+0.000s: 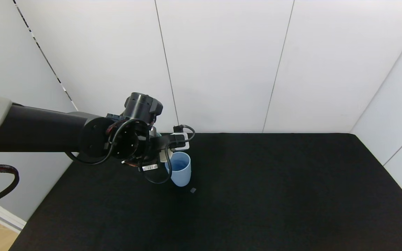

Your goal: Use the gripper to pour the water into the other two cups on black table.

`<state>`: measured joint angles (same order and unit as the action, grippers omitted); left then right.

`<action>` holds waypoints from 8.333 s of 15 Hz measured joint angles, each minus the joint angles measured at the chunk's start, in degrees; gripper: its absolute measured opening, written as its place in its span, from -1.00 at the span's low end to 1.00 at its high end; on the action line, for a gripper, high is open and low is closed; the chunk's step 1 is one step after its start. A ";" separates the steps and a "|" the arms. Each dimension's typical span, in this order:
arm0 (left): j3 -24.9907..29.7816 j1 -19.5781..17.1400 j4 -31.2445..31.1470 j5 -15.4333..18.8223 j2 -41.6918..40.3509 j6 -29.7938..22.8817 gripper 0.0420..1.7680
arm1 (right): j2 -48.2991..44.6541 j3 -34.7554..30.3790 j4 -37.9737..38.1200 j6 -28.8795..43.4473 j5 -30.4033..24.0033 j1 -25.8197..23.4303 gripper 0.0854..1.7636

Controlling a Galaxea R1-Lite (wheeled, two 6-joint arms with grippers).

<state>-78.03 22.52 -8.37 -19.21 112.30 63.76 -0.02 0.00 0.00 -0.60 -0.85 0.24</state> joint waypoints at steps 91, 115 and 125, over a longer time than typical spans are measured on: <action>43.69 -21.81 62.10 19.50 2.76 -62.64 0.38 | 0.00 0.00 0.00 0.02 0.00 -0.02 0.94; 42.75 -21.00 46.24 19.46 -19.83 -62.49 0.91 | 0.00 0.00 0.00 0.02 0.00 -0.02 0.94; 44.87 -21.03 28.66 18.80 -43.69 -62.57 0.93 | 0.00 0.00 0.00 0.00 -0.02 -0.02 0.94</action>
<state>-33.16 1.49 20.29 -0.41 68.61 1.18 -0.02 0.00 0.00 -0.60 -0.88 0.22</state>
